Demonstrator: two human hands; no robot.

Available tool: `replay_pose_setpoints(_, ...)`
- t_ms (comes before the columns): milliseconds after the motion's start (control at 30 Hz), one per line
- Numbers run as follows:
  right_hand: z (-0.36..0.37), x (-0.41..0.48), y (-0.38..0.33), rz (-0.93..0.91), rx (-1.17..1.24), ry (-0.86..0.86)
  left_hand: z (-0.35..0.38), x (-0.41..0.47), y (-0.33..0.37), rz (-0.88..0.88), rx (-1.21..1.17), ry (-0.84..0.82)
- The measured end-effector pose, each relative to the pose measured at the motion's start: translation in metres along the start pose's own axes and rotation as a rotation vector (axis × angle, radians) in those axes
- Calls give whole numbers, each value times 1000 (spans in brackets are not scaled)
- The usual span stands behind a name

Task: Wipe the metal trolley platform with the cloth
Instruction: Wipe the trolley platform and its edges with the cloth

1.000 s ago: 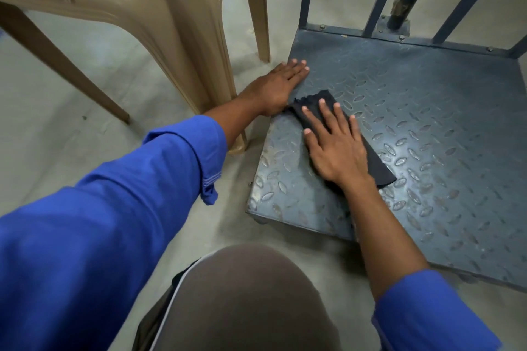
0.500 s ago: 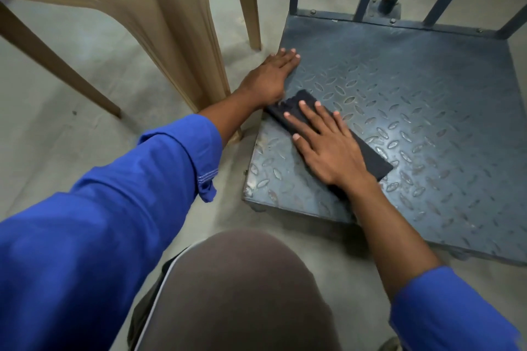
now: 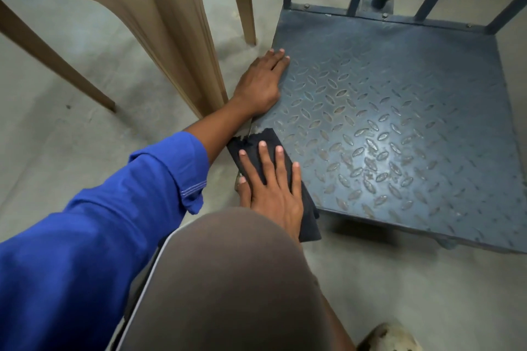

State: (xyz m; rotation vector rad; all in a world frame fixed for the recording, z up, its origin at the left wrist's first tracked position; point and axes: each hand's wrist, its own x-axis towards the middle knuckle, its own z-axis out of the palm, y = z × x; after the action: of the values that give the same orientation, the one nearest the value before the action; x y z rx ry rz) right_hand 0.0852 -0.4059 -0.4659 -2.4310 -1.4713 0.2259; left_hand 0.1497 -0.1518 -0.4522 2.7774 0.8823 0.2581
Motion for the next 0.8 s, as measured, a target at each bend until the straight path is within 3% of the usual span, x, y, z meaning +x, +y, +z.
replay_pose_setpoints(67,-10,-8,27,105,-37,19,4,-12,0,-16,-38,41)
replay_pose_setpoints(200,-37,-25,95,507,-32,191,12,-24,-3,14,-65,98)
replay_pose_setpoints(267,-40,-27,99,592,-10,209,14,-22,-3,31,-61,86)
replay_pose_setpoints(333,-29,-24,70,511,-39,187,13,-19,-3,48,-45,73)
replay_pose_setpoints(467,13,-19,-9,89,-111,109,6,-6,13,65,64,126)
replay_pose_setpoints(567,18,-21,-16,-54,-127,38,11,1,27,38,56,196)
replay_pose_setpoints(667,-2,-30,16,17,-20,26,16,-1,25,11,-13,198)
replay_pose_setpoints(800,-27,-38,73,395,-2,182,18,0,22,6,-55,225)
